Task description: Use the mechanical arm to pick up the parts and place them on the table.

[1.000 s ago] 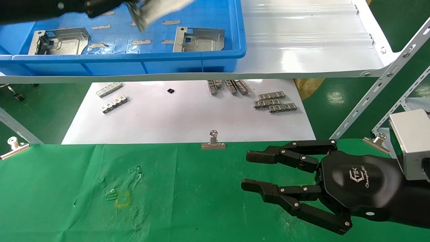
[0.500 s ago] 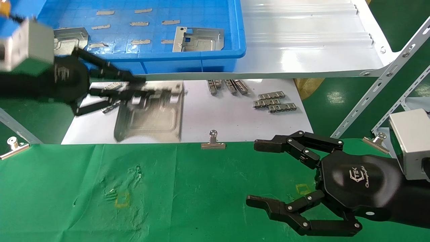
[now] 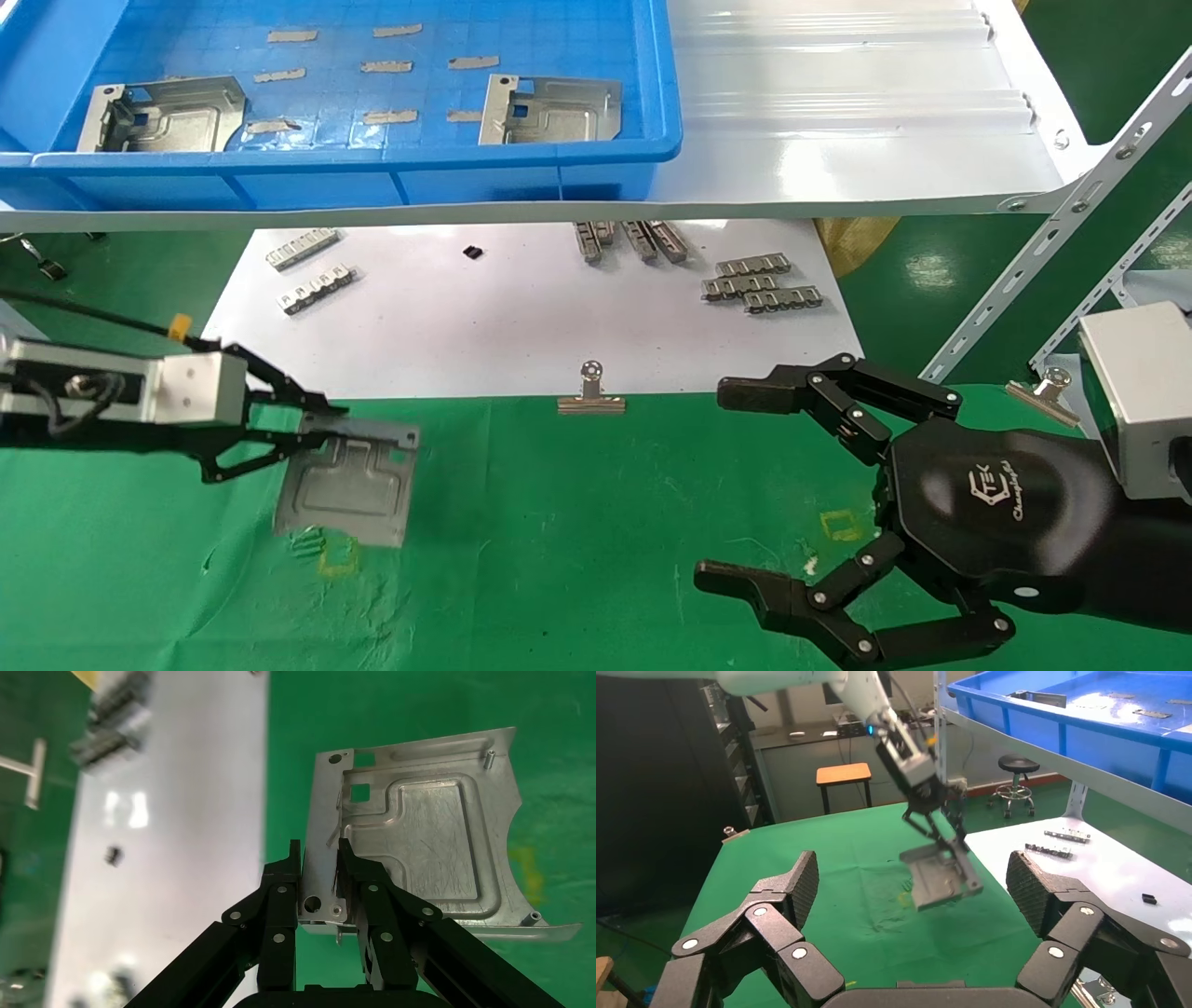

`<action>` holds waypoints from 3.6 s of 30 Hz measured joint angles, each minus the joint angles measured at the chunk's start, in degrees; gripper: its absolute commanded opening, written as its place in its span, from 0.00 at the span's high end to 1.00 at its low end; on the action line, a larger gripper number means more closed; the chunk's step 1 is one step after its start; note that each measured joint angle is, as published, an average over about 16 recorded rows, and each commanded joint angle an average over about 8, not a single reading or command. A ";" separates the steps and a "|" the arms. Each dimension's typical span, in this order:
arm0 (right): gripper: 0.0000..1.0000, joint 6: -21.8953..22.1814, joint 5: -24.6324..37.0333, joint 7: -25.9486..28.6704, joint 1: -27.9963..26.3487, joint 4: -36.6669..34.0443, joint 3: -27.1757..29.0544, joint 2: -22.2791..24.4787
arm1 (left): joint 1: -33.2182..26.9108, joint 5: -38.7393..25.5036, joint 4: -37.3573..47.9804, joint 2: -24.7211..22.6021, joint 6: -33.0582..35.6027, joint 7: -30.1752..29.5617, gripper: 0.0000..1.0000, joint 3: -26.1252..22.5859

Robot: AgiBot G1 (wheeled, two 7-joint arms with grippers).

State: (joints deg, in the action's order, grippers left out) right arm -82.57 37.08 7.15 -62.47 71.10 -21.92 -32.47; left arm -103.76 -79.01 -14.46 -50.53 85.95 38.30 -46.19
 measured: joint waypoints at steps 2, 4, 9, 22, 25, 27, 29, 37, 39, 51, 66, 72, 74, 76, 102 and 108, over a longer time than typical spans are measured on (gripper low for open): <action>0.00 0.00 0.00 0.00 0.00 0.00 0.00 0.00 | 0.53 -0.30 1.76 -0.43 0.01 1.35 1.00 -0.22; 0.00 0.00 0.00 0.00 0.00 0.00 0.00 0.00 | 0.99 -0.46 3.27 -0.75 0.38 2.50 0.97 -0.39; 0.00 0.00 0.00 0.00 0.00 0.00 0.00 0.00 | 1.59 -0.97 6.02 -1.25 1.48 4.77 0.42 -0.88; 0.00 0.00 0.00 0.00 0.00 0.00 0.00 0.00 | 0.85 -1.99 10.30 -1.97 2.55 7.11 0.00 -1.69; 0.00 0.00 0.00 0.00 0.00 0.00 0.00 0.00 | 0.47 -1.53 11.16 -1.97 3.09 6.66 0.00 -1.41; 0.00 0.00 0.00 0.00 0.00 0.00 0.00 0.00 | 0.25 -0.90 11.77 -1.90 3.55 6.00 0.00 -1.00; 0.00 0.00 0.00 0.00 0.00 0.00 0.00 0.00 | 0.11 0.09 12.51 -1.79 4.00 4.87 0.00 -0.34; 0.00 0.01 0.00 0.00 0.00 -0.01 0.00 0.00 | 0.27 5.29 15.93 -1.23 5.25 -1.37 0.00 3.26; 0.00 0.01 -0.01 0.00 0.01 -0.01 0.00 0.00 | 0.41 6.40 16.58 -1.13 5.40 -2.67 0.00 4.04; 0.00 0.01 -0.01 -0.01 0.01 -0.02 0.00 0.01 | 3.13 10.28 14.07 -0.13 5.31 -7.37 0.00 7.00; 0.00 0.01 -0.01 -0.01 0.01 -0.02 0.00 0.01 | 12.55 16.73 -3.62 3.65 3.98 -17.39 0.00 12.56; 0.00 0.01 -0.01 -0.01 0.01 -0.02 0.00 0.01 | 16.67 19.57 -11.33 5.30 3.39 -21.79 0.00 15.01; 0.00 0.01 -0.01 -0.01 0.01 -0.02 0.00 0.01 | 18.05 20.51 -13.91 5.85 3.19 -23.26 0.00 15.83; 0.00 0.01 -0.01 -0.01 0.01 -0.02 0.00 0.01 | 19.43 21.46 -16.48 6.40 3.00 -24.73 0.00 16.65; 0.00 0.01 -0.01 -0.01 0.01 -0.02 -0.01 0.01 | 37.09 33.63 -49.56 13.47 0.48 -43.60 0.00 27.14; 0.00 0.01 -0.01 -0.01 0.01 -0.02 -0.01 0.01 | 39.26 35.12 -53.62 14.34 0.17 -45.91 0.00 28.43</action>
